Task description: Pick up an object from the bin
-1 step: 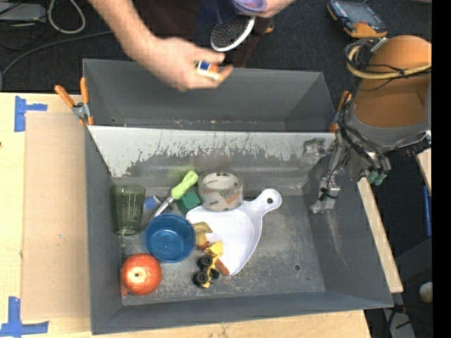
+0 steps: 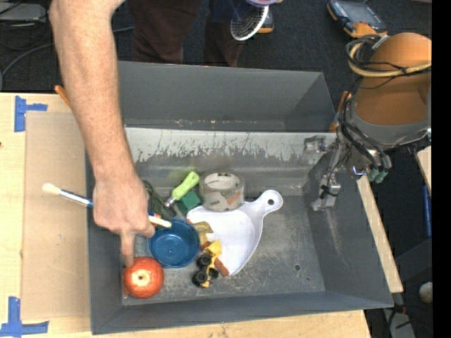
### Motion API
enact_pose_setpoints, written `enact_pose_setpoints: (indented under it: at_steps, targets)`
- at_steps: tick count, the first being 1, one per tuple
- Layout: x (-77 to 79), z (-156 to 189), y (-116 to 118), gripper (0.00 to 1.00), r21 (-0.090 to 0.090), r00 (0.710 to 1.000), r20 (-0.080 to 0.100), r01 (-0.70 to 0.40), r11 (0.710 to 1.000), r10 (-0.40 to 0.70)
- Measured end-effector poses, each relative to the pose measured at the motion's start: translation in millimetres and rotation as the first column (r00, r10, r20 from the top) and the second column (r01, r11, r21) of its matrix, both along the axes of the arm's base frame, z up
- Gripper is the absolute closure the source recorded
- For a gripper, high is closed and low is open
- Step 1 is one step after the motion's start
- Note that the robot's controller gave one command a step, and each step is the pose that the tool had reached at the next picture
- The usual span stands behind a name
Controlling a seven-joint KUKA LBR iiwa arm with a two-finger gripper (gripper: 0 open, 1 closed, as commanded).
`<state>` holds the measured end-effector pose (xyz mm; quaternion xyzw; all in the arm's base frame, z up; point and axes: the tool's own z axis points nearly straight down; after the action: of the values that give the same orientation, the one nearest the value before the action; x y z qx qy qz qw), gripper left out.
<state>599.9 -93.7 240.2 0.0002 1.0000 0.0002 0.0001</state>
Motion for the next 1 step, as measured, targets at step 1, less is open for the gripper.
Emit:
enact_pose_setpoints:
  at_steps: [1]
  targets:
    - [-14.7,-85.3,60.3,0.0,0.001,1.0,0.002,0.03,1.0,-0.03]
